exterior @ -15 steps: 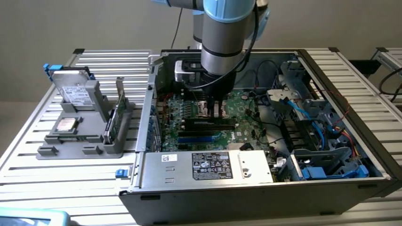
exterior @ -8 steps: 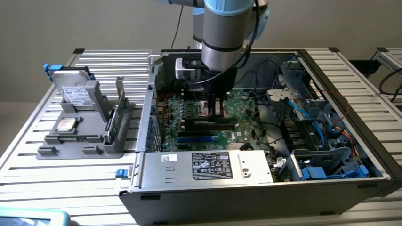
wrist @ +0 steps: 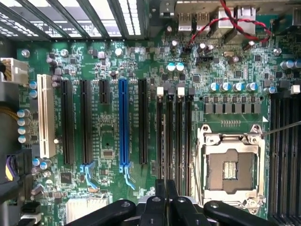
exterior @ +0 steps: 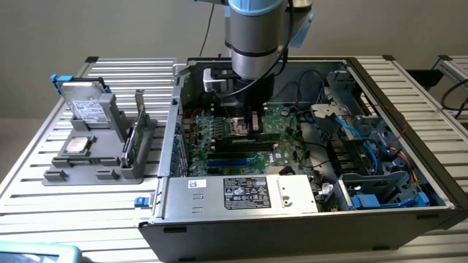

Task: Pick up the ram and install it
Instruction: 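Insert the ram into the slot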

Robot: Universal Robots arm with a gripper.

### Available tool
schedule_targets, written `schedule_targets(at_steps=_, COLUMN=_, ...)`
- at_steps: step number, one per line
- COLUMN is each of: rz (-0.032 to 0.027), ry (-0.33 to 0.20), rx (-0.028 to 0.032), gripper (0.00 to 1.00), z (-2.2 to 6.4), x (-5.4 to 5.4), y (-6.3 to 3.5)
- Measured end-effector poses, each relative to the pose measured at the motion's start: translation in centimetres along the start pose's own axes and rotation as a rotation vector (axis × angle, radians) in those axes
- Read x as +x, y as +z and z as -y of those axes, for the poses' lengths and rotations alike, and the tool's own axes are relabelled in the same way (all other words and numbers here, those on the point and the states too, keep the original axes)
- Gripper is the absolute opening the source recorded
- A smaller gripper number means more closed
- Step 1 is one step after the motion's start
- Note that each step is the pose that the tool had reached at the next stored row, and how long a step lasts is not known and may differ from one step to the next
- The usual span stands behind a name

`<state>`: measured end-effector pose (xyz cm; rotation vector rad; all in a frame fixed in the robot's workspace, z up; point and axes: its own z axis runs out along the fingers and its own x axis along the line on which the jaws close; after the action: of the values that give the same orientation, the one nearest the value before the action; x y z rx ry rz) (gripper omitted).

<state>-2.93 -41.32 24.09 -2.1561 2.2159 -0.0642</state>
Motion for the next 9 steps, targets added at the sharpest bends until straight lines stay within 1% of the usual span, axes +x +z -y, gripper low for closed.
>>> schedule_targets(at_steps=1, rz=0.0003, ry=0.0, rx=0.0039, gripper=0.12, z=-0.14, x=0.0, y=0.0)
schedule_targets(at_steps=2, rz=0.0003, ry=0.0, rx=0.005, gripper=0.12, z=-0.26, x=0.0, y=-0.01)
schedule_targets(at_steps=9, rz=0.0002, ry=0.0, rx=0.0059, gripper=0.12, z=-0.38, x=0.0, y=-0.02)
